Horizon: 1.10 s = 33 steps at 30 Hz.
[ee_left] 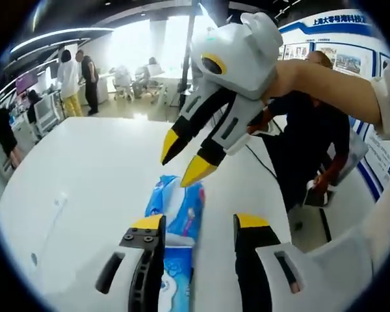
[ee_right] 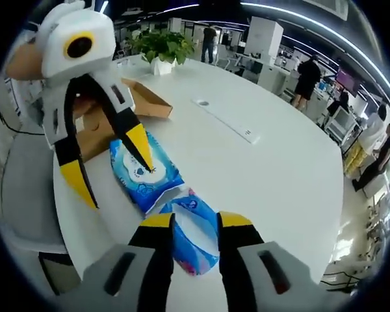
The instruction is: Operate the shoe box by opening the lid, removing the specified soft item, and placing it in the target area until the item is outside and the box remains undamaged.
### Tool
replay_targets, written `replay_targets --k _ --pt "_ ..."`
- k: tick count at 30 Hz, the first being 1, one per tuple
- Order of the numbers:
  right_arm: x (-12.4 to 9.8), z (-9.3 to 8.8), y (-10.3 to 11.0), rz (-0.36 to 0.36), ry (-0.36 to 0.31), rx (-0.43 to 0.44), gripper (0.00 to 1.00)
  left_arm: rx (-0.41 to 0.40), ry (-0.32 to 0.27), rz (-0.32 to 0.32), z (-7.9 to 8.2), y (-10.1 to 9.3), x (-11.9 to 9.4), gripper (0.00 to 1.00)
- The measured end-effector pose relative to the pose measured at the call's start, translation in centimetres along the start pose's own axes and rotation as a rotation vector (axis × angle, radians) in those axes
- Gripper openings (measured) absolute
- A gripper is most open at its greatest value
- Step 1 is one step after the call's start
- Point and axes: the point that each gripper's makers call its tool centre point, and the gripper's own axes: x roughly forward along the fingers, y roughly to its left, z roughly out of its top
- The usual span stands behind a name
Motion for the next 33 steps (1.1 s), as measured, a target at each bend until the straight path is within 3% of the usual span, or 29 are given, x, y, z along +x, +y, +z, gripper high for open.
replay_targets --k 3,7,12,28,33 --pt "-0.5 0.3 0.8 -0.011 0.000 0.023 0.34 -0.006 -0.016 0.017 0.1 -0.1 -1.3 0.47" --pt "-1.1 0.8 1.9 -0.011 -0.018 0.028 0.37 -0.023 -0.046 0.038 0.4 -0.2 -2.9 0.53" --pt "-1.7 1.4 3.3 -0.012 -0.037 0.014 0.49 -0.059 -0.087 0.068 0.3 -0.2 -5.4 0.67" --pt "-2.2 4.0 6.6 -0.007 -0.071 0.035 0.67 -0.121 -0.166 0.199 -2.4 0.9 -13.2 0.96" --pt "-2.1 5.0 7.3 -0.006 -0.073 0.036 0.72 -0.135 -0.179 0.233 -3.3 1.1 -15.4 0.99"
